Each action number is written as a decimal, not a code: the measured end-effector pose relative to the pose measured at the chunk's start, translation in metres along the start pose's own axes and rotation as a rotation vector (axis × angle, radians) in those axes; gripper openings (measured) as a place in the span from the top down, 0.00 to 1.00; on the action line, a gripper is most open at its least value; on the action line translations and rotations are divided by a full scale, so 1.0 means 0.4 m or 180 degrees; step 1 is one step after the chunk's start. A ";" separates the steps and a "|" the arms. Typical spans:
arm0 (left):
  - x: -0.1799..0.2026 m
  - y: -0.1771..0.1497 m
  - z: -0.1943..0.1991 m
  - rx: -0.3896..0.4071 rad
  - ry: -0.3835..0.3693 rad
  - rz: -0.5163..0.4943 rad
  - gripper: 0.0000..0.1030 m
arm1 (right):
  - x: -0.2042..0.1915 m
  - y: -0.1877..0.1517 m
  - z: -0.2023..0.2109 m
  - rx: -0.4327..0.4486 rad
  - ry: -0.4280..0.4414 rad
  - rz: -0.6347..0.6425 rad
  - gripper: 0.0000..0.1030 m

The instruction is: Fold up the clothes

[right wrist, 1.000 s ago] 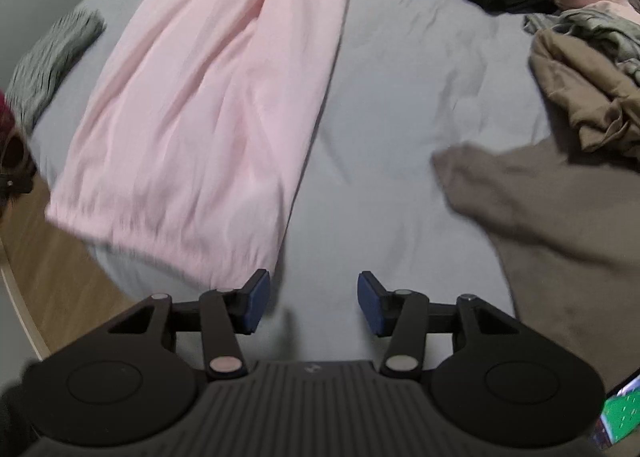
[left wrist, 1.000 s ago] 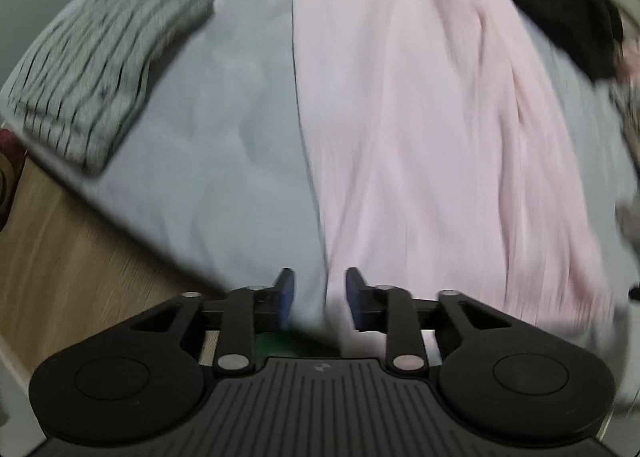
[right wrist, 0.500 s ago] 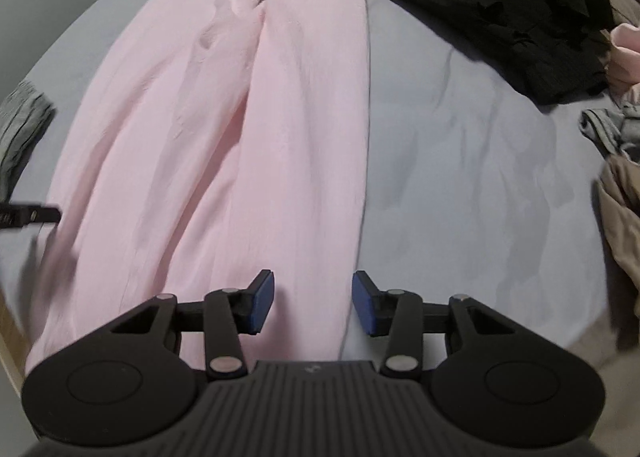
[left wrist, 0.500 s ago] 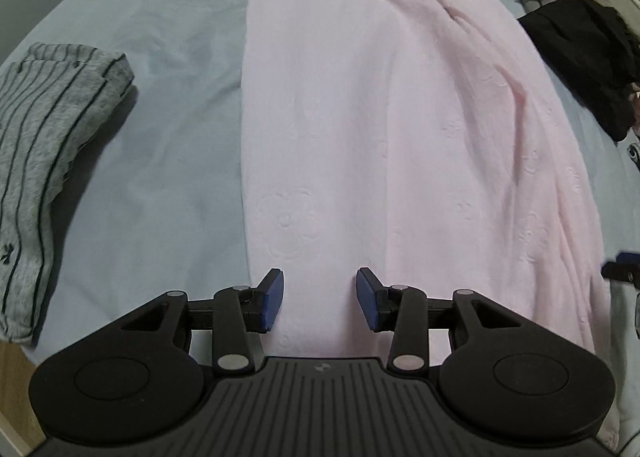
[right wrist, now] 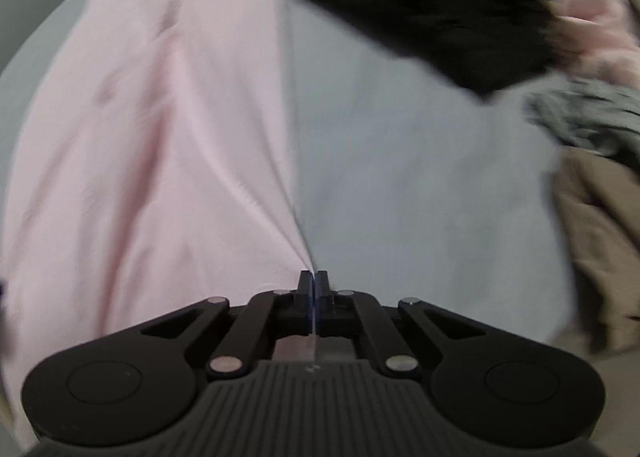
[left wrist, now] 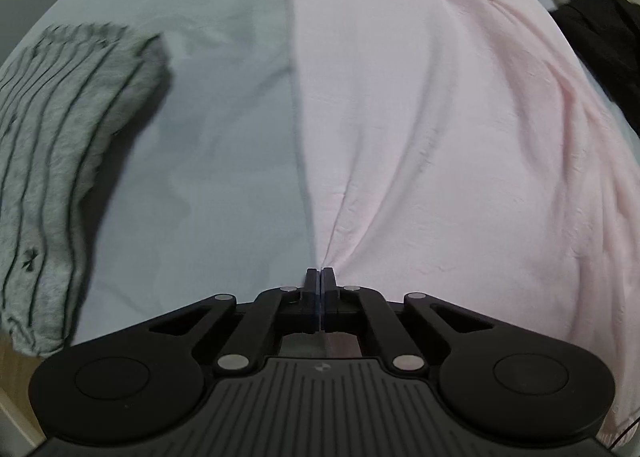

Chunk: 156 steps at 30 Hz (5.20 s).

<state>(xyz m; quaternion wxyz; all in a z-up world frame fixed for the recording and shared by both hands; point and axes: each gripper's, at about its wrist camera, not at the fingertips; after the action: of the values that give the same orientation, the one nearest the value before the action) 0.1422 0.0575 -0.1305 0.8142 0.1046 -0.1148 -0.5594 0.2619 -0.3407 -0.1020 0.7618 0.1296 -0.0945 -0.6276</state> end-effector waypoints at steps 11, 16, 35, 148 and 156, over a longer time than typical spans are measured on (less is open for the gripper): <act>-0.042 0.009 0.039 0.0196 -0.0111 0.0308 1.00 | 0.051 -0.005 0.019 0.0074 0.0016 -0.0027 0.94; -0.016 0.066 0.060 0.0320 -0.0185 0.0279 0.97 | -0.009 0.053 0.028 0.0187 0.0235 0.0089 0.93; -0.048 0.441 -0.150 0.0169 -0.0361 0.0171 0.56 | -0.178 0.346 -0.088 0.0387 0.0213 0.0262 0.57; 0.897 1.153 -0.161 0.0947 -0.2079 -0.0867 1.00 | 0.069 0.742 -0.274 0.1068 -0.0020 -0.0372 0.94; 0.682 1.094 -0.194 0.1468 -0.1519 -0.0262 0.52 | 0.114 0.712 -0.288 0.0982 -0.0057 -0.0387 0.93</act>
<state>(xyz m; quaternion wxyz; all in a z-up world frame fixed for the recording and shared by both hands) 0.6489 -0.0404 -0.0544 0.6960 0.1567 -0.4215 -0.5598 0.5713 -0.3254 -0.1223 0.6925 0.2450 -0.1886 -0.6518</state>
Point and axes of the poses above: each gripper's, at about its wrist camera, not at the fingertips, and z roughly against the way its jaws point, x to its right, y to its top, and after that the axes turned 2 degrees about z, right-handed
